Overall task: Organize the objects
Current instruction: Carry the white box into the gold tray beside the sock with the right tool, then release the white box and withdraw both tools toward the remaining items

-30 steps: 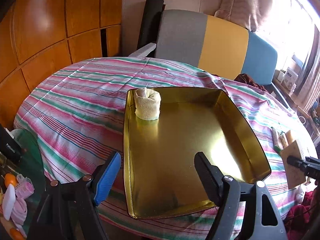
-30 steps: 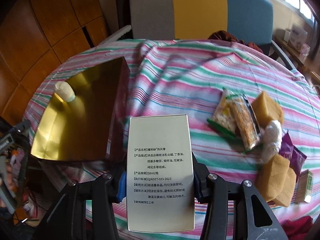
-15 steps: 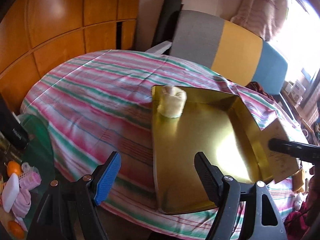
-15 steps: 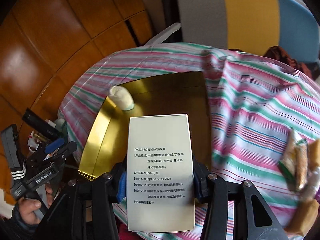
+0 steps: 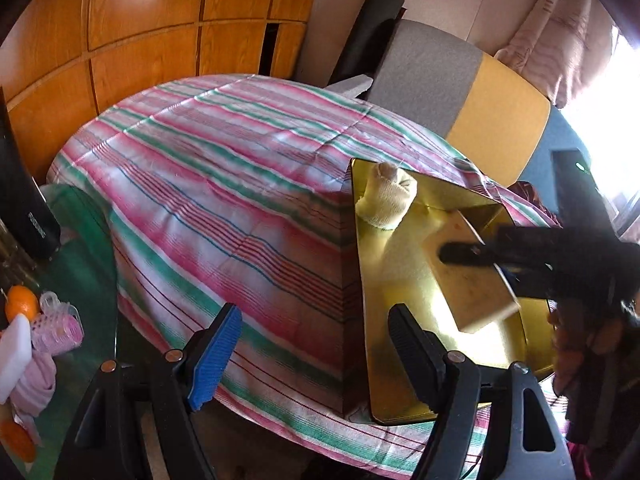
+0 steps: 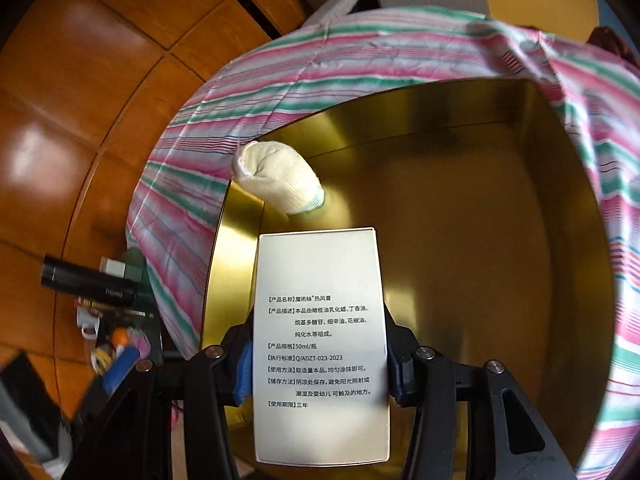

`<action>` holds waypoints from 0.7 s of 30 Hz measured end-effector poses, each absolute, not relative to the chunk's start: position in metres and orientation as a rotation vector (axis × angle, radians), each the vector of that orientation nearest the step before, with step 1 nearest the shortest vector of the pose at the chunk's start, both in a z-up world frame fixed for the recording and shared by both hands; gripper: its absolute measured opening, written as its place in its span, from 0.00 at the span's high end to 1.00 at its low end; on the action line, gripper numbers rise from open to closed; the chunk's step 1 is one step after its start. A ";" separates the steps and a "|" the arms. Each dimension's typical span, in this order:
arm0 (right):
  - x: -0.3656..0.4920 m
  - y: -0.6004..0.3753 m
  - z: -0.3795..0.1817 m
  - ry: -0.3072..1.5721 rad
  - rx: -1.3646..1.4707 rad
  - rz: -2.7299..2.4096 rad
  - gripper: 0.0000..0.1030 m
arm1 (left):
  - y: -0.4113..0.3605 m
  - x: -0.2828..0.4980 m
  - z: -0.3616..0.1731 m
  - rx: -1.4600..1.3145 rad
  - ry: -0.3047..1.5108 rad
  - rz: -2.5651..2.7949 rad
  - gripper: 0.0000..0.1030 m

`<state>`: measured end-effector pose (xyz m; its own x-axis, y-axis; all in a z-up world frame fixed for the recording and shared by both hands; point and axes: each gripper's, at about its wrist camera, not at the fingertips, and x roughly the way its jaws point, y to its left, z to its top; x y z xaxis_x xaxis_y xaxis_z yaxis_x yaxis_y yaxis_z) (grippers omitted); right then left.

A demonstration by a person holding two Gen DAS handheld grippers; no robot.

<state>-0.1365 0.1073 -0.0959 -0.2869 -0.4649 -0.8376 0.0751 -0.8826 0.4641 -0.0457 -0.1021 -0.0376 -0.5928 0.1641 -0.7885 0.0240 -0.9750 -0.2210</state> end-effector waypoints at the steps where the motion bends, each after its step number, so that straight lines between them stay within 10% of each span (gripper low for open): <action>1: -0.143 0.102 -0.099 -0.498 1.636 -2.216 0.51 | -0.104 -0.047 -0.040 -1.390 -0.329 2.712 0.26; 10: -0.184 0.068 -0.122 -0.710 1.662 -2.108 0.40 | -0.108 -0.051 -0.046 -1.410 -0.365 2.698 0.26; 21: -0.150 0.073 -0.092 -0.417 1.502 -2.250 0.04 | -0.106 -0.049 -0.047 -1.417 -0.363 2.694 0.26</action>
<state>-0.1495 0.0727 -0.0916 -0.3416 -0.4835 -0.8059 0.1626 -0.8750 0.4560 -0.0495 -0.1057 -0.0473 -0.5703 0.1758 -0.8024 0.0428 -0.9691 -0.2428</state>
